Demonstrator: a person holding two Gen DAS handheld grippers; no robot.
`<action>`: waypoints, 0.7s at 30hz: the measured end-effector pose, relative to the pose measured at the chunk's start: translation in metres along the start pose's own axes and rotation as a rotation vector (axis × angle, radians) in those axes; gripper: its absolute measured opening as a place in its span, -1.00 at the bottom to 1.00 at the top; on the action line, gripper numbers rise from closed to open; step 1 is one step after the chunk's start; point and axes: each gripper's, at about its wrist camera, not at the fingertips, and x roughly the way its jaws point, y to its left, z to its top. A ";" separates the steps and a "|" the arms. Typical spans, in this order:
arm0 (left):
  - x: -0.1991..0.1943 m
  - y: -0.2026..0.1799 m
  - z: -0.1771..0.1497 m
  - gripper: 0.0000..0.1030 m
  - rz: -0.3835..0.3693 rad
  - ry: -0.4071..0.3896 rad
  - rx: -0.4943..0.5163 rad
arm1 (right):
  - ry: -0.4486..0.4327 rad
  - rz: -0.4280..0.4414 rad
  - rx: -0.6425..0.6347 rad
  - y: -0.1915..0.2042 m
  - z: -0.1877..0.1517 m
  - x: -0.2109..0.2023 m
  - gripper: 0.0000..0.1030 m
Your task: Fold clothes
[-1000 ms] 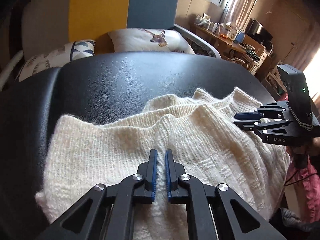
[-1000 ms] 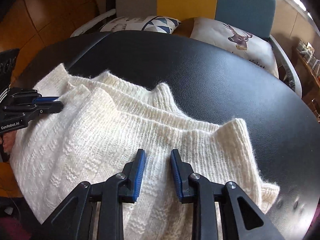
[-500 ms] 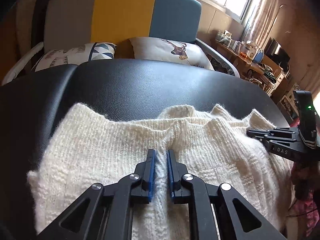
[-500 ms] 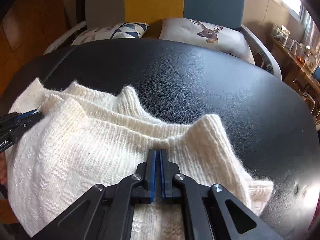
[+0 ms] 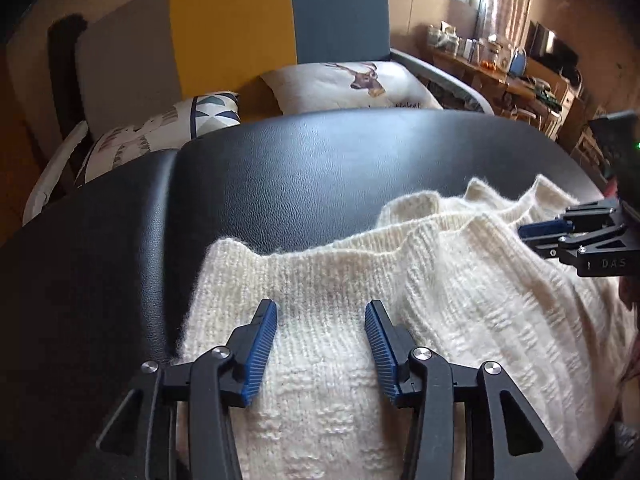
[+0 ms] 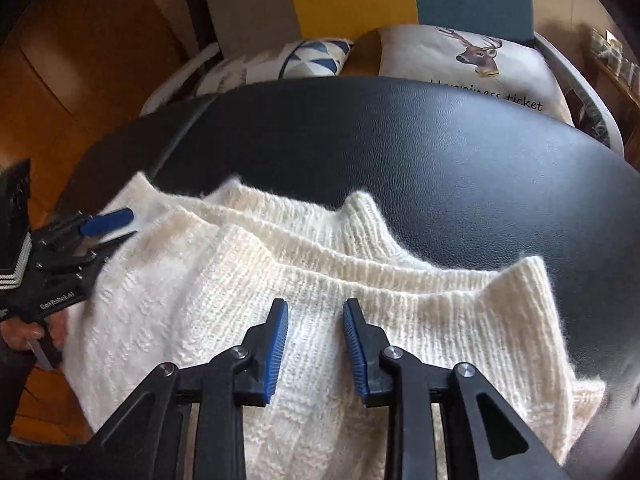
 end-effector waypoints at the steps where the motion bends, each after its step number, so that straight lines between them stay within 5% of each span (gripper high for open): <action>1: 0.001 -0.002 -0.003 -0.15 0.001 -0.003 0.008 | -0.002 -0.033 -0.029 0.005 -0.001 0.005 -0.44; 2: 0.002 -0.003 -0.005 -0.26 0.002 -0.007 0.015 | -0.019 -0.070 -0.070 0.012 -0.002 0.007 -0.44; 4: -0.001 0.001 -0.008 -0.81 0.010 -0.030 -0.017 | -0.031 -0.136 -0.158 0.025 -0.006 0.009 -0.45; 5: -0.003 0.003 -0.009 -0.85 0.014 -0.041 -0.034 | -0.034 -0.153 -0.170 0.028 -0.007 0.010 -0.54; 9: -0.015 0.015 -0.016 -0.86 0.037 -0.118 -0.142 | -0.063 -0.184 -0.162 0.033 -0.007 0.009 -0.90; 14: -0.012 0.037 -0.028 -0.82 0.031 -0.114 -0.288 | -0.127 -0.203 -0.074 0.010 0.011 -0.004 -0.92; 21: -0.016 0.029 -0.021 -0.79 0.048 -0.098 -0.268 | -0.118 -0.191 -0.032 -0.001 0.004 0.018 -0.90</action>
